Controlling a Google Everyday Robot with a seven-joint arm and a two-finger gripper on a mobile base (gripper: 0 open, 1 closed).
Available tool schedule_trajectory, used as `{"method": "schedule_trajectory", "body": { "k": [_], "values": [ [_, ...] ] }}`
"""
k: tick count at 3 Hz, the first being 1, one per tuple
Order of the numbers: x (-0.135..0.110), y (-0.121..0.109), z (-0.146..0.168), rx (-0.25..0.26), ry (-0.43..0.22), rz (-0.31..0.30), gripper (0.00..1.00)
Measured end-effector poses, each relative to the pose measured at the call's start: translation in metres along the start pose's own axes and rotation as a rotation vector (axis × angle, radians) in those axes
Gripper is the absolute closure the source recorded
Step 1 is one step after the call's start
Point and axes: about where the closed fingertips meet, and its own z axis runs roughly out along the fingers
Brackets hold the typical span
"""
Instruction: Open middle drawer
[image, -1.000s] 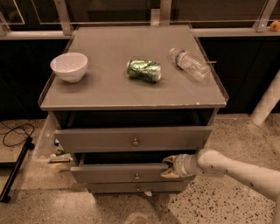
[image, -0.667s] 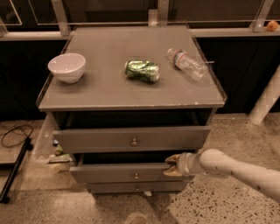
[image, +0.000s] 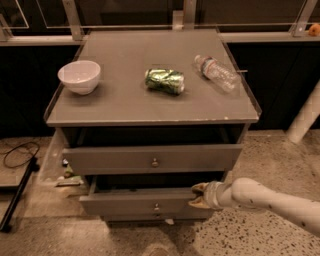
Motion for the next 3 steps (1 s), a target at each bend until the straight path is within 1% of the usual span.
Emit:
{"method": "schedule_trajectory", "body": {
  "k": [1, 3],
  "values": [
    [0.0, 0.0, 0.0, 0.0, 0.0, 0.0, 0.81],
    [0.0, 0.0, 0.0001, 0.0, 0.0, 0.0, 0.36]
  ]
}}
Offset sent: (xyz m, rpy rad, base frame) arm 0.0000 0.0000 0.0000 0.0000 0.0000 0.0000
